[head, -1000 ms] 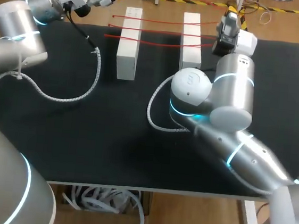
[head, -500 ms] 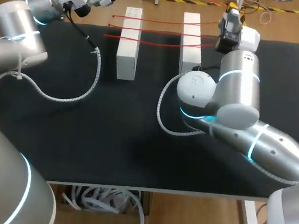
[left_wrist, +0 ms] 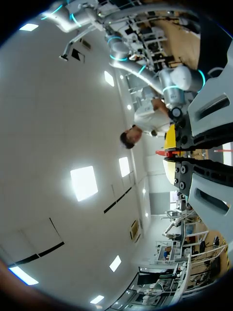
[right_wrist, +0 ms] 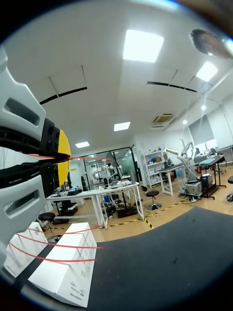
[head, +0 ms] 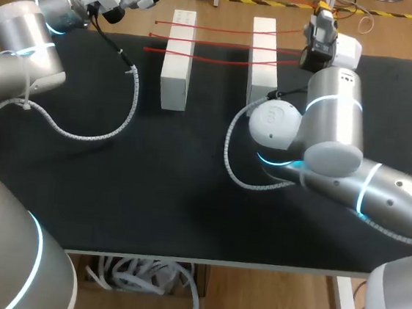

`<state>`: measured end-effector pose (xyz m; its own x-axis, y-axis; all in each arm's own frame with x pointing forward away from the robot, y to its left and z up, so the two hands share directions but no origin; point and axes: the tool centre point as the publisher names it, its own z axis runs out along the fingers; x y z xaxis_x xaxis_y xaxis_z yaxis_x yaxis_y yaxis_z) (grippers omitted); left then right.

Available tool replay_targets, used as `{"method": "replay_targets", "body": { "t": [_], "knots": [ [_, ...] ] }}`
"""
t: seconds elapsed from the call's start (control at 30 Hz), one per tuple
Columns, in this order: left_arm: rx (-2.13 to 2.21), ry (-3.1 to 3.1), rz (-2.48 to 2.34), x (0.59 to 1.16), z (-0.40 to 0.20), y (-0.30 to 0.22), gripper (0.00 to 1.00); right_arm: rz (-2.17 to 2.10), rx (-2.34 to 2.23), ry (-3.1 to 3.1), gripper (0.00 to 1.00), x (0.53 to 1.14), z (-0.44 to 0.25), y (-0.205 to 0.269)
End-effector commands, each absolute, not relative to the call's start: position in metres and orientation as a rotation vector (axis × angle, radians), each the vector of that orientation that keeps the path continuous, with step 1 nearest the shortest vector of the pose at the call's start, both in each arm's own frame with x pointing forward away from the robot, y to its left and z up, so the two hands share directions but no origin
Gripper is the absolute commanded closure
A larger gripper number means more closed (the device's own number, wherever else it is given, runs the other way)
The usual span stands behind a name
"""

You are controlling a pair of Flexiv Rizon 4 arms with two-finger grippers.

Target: Grab the tape and strap the tape.

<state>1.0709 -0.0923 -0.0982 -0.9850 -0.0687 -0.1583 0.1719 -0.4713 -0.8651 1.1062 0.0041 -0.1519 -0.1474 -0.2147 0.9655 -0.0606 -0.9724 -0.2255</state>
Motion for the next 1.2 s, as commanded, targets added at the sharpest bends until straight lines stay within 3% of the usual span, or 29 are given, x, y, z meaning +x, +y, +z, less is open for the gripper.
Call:
{"method": "replay_targets", "body": {
  "t": [0.03,1.2],
  "knots": [
    [0.157,1.528,-2.578,1.072,-0.1,-0.092,1.0,-2.277,-1.987,0.316,1.0,1.106,-0.15,0.003],
    [0.129,2.305,-2.112,1.064,-0.105,-0.103,1.0,-2.307,-1.987,0.088,1.0,1.107,-0.15,0.003]
  ]
}}
